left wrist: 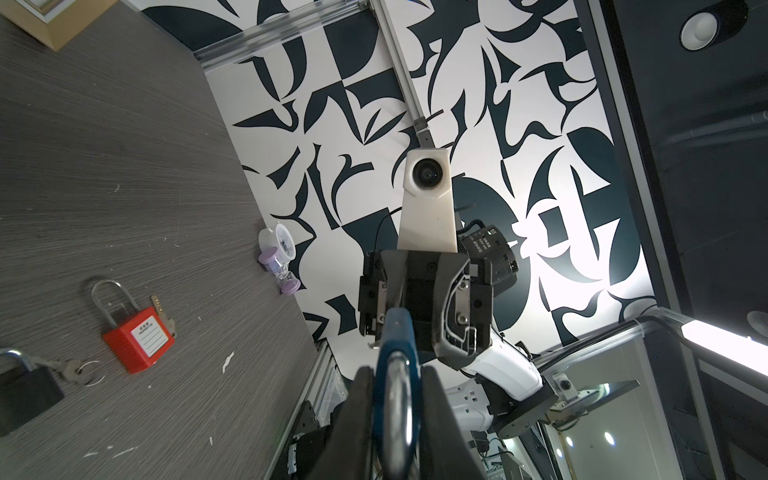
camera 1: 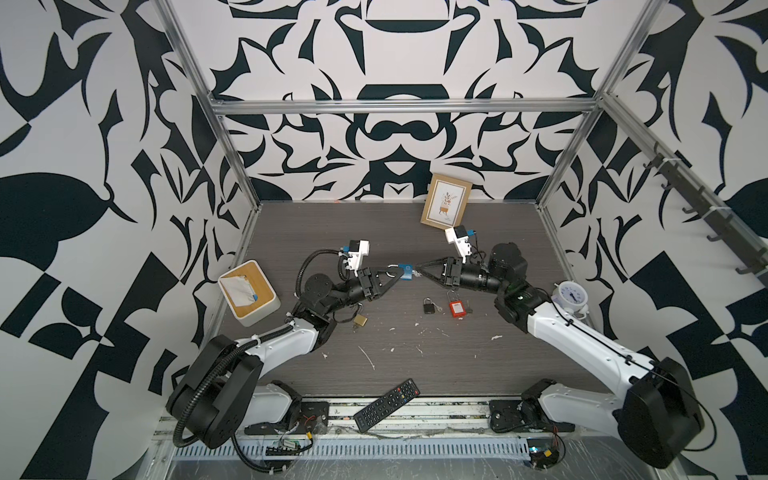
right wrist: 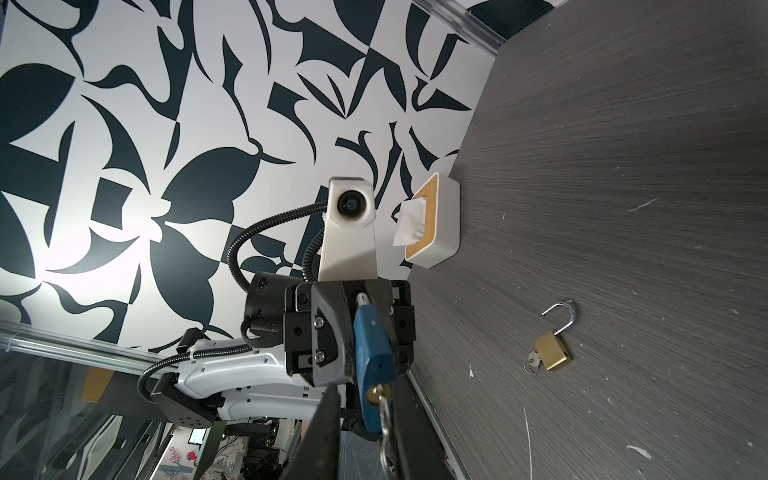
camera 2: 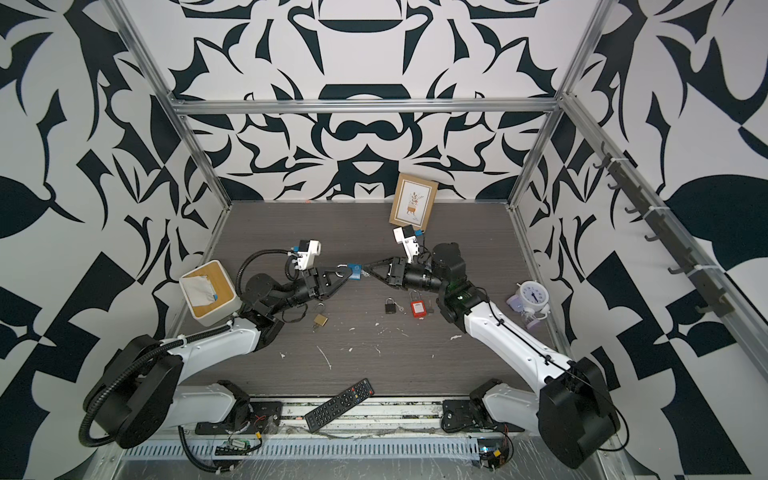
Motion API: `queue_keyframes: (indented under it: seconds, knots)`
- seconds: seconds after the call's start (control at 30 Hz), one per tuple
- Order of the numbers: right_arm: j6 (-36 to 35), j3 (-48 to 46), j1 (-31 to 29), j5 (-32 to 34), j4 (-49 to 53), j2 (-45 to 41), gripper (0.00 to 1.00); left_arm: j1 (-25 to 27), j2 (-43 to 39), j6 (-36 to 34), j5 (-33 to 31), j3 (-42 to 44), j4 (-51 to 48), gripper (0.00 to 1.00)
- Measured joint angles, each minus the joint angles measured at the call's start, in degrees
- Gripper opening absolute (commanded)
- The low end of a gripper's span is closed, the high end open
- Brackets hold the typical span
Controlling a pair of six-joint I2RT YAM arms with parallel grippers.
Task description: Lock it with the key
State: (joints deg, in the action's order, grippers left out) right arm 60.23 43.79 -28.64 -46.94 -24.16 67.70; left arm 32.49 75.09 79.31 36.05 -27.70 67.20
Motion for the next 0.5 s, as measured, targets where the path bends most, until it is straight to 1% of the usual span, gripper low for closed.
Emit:
queue_keyframes:
  seconds: [0.5]
  knots:
    - [0.04, -0.26, -1.64, -0.63, -0.85, 1.88, 0.17, -0.02, 0.09, 0.00, 0.00, 0.00, 0.35, 0.00]
